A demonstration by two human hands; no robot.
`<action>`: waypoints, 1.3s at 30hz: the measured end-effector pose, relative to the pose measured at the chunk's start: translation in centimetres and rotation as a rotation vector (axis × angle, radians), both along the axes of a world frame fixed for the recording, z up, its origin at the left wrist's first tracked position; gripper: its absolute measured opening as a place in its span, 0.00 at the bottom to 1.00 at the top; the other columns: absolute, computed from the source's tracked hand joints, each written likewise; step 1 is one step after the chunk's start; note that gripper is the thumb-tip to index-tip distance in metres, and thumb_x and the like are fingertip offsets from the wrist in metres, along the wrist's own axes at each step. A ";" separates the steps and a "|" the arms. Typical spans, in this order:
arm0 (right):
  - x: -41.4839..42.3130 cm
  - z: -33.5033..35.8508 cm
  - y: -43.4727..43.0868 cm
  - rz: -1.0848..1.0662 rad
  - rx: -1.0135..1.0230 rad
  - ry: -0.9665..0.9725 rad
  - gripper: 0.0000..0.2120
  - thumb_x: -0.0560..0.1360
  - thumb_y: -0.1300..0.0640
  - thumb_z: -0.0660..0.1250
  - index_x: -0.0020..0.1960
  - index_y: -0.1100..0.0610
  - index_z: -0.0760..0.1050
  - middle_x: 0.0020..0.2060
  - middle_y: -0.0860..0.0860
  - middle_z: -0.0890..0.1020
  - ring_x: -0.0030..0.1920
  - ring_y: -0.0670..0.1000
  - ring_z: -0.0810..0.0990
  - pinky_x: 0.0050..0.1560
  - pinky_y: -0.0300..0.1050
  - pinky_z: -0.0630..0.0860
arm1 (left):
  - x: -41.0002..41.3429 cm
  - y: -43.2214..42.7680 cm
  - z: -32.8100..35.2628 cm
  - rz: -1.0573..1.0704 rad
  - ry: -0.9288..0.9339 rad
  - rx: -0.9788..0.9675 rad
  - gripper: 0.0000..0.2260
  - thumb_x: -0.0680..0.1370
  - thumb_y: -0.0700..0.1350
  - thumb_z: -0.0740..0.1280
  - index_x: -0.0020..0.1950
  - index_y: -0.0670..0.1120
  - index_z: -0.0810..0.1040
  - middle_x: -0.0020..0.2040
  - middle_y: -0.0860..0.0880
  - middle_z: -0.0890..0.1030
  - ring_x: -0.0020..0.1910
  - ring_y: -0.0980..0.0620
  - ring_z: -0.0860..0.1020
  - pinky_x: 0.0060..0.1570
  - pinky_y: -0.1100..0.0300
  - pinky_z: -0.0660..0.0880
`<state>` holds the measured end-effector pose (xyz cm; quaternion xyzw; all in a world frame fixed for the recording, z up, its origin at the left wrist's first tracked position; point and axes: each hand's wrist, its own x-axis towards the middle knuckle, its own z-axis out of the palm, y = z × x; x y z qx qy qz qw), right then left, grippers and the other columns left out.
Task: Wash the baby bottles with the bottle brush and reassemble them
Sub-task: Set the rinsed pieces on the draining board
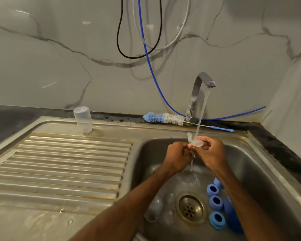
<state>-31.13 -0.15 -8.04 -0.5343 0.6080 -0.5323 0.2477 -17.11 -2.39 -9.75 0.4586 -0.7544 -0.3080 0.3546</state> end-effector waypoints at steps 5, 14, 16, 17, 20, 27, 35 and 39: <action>-0.2 0.0 -0.2 -0.018 -0.059 0.120 0.14 0.72 0.59 0.78 0.56 0.52 0.82 0.43 0.43 0.84 0.45 0.44 0.83 0.47 0.43 0.80 | 0.0 0.0 0.4 0.051 0.080 0.089 0.11 0.78 0.38 0.70 0.59 0.46 0.80 0.51 0.51 0.84 0.48 0.56 0.82 0.50 0.64 0.79; 0.1 0.2 0.3 0.029 -0.079 0.122 0.07 0.72 0.57 0.77 0.48 0.52 0.81 0.40 0.46 0.85 0.41 0.43 0.83 0.43 0.38 0.78 | -0.9 -4.2 6.4 -0.080 -0.135 -0.027 0.42 0.78 0.33 0.68 0.84 0.43 0.45 0.84 0.43 0.50 0.83 0.45 0.50 0.80 0.52 0.51; 0.1 0.2 0.2 0.035 -0.069 0.088 0.05 0.72 0.58 0.77 0.45 0.53 0.82 0.38 0.48 0.86 0.39 0.47 0.84 0.43 0.47 0.81 | -1.3 -4.9 6.7 -0.107 -0.150 -0.019 0.42 0.78 0.32 0.68 0.84 0.43 0.45 0.84 0.43 0.52 0.82 0.44 0.53 0.78 0.53 0.53; 0.2 0.3 0.3 0.041 -0.062 0.075 0.04 0.72 0.58 0.77 0.44 0.53 0.82 0.36 0.48 0.86 0.38 0.48 0.84 0.43 0.50 0.82 | -1.3 -5.1 6.8 -0.113 -0.150 -0.015 0.42 0.77 0.32 0.68 0.84 0.43 0.45 0.84 0.43 0.52 0.82 0.44 0.54 0.78 0.53 0.54; 0.2 0.3 0.5 0.061 -0.055 0.071 0.04 0.72 0.58 0.77 0.44 0.53 0.82 0.36 0.49 0.86 0.37 0.49 0.84 0.42 0.51 0.82 | -1.3 -5.5 6.5 -0.109 -0.143 -0.017 0.42 0.76 0.30 0.67 0.84 0.45 0.47 0.83 0.43 0.56 0.81 0.44 0.58 0.77 0.52 0.58; 0.2 0.0 0.1 0.086 0.028 0.028 0.16 0.68 0.63 0.79 0.54 0.55 0.82 0.41 0.49 0.87 0.41 0.46 0.86 0.42 0.41 0.81 | -2.3 -5.8 7.6 -0.159 -0.209 -0.053 0.42 0.76 0.29 0.65 0.84 0.45 0.47 0.82 0.42 0.60 0.79 0.42 0.62 0.76 0.50 0.63; 1.6 1.3 1.1 0.105 0.053 -0.081 0.15 0.69 0.69 0.77 0.52 0.56 0.82 0.43 0.51 0.87 0.41 0.44 0.86 0.41 0.37 0.82 | 2.0 -4.2 5.1 -0.105 -0.206 -0.114 0.24 0.79 0.33 0.64 0.75 0.43 0.71 0.69 0.42 0.78 0.66 0.46 0.76 0.65 0.52 0.74; 2.0 1.9 1.4 0.121 0.067 0.058 0.16 0.73 0.65 0.75 0.59 0.55 0.82 0.49 0.48 0.86 0.46 0.43 0.84 0.45 0.35 0.80 | 3.5 -1.8 2.8 -0.127 0.238 0.382 0.12 0.86 0.45 0.59 0.61 0.41 0.79 0.53 0.39 0.84 0.48 0.48 0.83 0.56 0.48 0.82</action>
